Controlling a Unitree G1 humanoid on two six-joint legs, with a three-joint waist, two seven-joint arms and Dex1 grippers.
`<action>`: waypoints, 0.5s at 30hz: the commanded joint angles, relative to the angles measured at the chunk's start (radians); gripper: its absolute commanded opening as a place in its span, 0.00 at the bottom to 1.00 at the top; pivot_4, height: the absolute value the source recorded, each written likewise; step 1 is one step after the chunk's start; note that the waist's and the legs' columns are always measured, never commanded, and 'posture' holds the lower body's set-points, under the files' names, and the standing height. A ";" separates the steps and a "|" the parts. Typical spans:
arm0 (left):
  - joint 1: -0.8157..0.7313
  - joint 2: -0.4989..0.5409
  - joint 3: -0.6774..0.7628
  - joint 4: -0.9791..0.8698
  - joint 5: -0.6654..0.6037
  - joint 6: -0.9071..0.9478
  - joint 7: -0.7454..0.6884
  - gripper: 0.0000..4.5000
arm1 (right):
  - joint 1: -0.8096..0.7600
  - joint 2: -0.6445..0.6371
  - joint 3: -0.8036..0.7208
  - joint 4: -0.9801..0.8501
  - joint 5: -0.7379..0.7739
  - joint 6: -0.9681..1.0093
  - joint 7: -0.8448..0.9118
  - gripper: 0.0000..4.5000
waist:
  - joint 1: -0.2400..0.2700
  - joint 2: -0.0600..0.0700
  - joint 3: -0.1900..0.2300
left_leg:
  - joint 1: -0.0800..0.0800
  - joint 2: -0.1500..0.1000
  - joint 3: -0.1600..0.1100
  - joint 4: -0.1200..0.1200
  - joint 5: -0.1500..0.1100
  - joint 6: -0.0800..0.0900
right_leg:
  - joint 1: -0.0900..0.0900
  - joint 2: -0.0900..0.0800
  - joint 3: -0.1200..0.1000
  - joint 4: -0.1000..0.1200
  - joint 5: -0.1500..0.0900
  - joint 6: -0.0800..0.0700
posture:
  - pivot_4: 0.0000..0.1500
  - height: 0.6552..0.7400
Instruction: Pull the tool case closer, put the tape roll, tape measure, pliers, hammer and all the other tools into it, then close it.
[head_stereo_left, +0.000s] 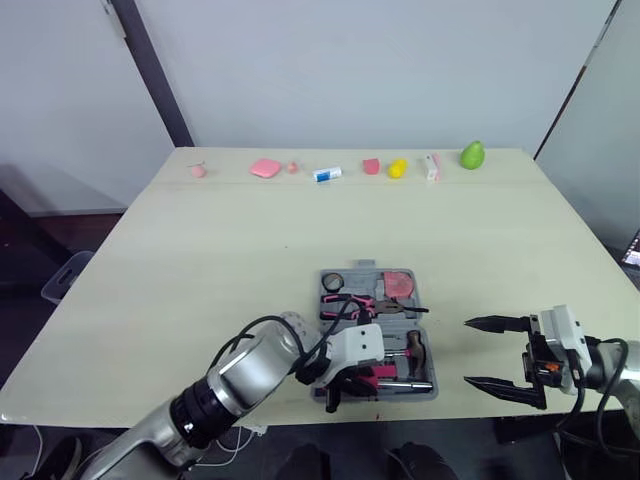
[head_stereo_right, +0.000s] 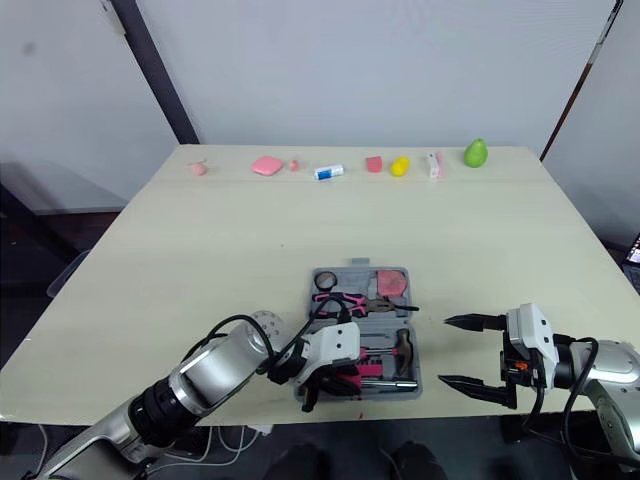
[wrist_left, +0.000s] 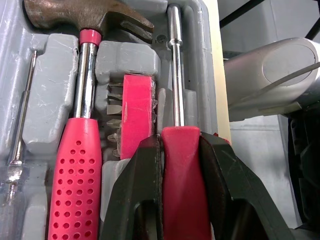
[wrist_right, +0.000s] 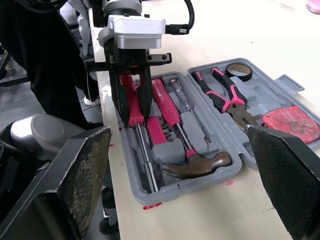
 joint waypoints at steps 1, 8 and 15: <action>0.018 0.005 -0.031 -0.019 -0.004 0.012 -0.004 0.25 | 0.007 -0.006 -0.028 -0.038 0.018 -0.003 -0.001 1.00 | 0.000 0.000 0.000 | 0.000 0.000 0.000 0.000 0.000 0.000 | 0.000 0.000 0.000 0.000 0.000 0.000 | 1.00 1.00; 0.008 0.041 -0.003 -0.034 -0.021 0.008 -0.028 0.85 | 0.008 0.000 -0.023 -0.036 0.016 -0.008 -0.004 1.00 | -0.002 0.000 0.000 | 0.001 0.000 0.000 0.000 0.000 0.000 | 0.000 0.000 0.000 0.001 0.000 0.000 | 1.00 1.00; -0.002 0.083 0.072 -0.066 -0.095 0.019 -0.058 0.93 | 0.002 0.004 -0.017 -0.034 0.013 -0.010 -0.008 1.00 | -0.007 0.000 0.000 | 0.001 0.001 -0.001 0.001 0.000 0.000 | 0.000 0.001 0.000 0.001 0.000 0.000 | 1.00 1.00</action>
